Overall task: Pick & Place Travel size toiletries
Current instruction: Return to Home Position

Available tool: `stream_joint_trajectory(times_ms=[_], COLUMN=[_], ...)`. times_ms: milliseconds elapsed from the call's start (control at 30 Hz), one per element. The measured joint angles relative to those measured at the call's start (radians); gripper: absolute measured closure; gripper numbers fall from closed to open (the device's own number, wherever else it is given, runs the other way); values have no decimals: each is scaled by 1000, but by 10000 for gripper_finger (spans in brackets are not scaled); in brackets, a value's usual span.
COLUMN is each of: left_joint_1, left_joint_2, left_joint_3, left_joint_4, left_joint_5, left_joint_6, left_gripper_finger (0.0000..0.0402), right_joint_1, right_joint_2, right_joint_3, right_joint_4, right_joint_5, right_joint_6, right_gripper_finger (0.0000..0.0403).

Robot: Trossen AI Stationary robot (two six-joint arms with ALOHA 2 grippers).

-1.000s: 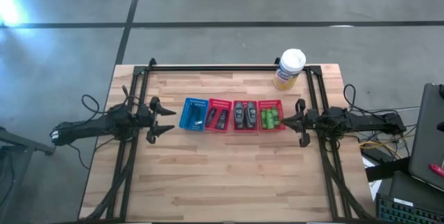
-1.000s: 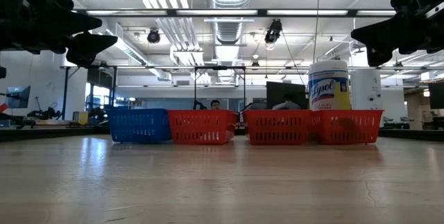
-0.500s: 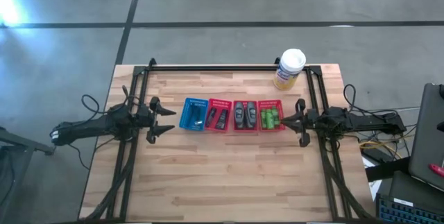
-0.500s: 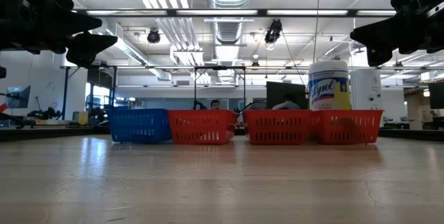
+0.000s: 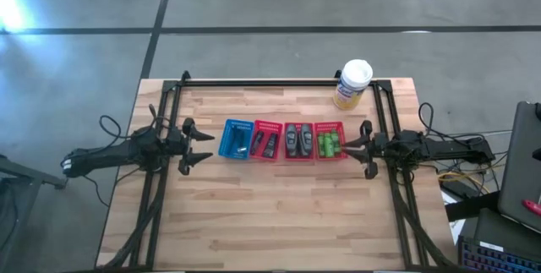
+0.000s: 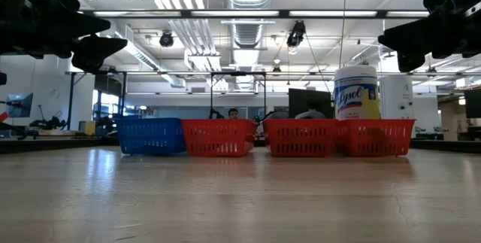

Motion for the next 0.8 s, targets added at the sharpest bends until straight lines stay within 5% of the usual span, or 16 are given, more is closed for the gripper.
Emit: stream_joint_trajectory(times_ms=[800], left_joint_1=[0], left_joint_2=[0], left_joint_3=[0], left_joint_4=[0], left_joint_5=[0], left_joint_6=[0], left_gripper_finger=[122], right_joint_1=[0], right_joint_2=[0], right_joint_3=[0], right_joint_4=[0], right_joint_5=[0], right_joint_6=[-2], right_gripper_finger=[255])
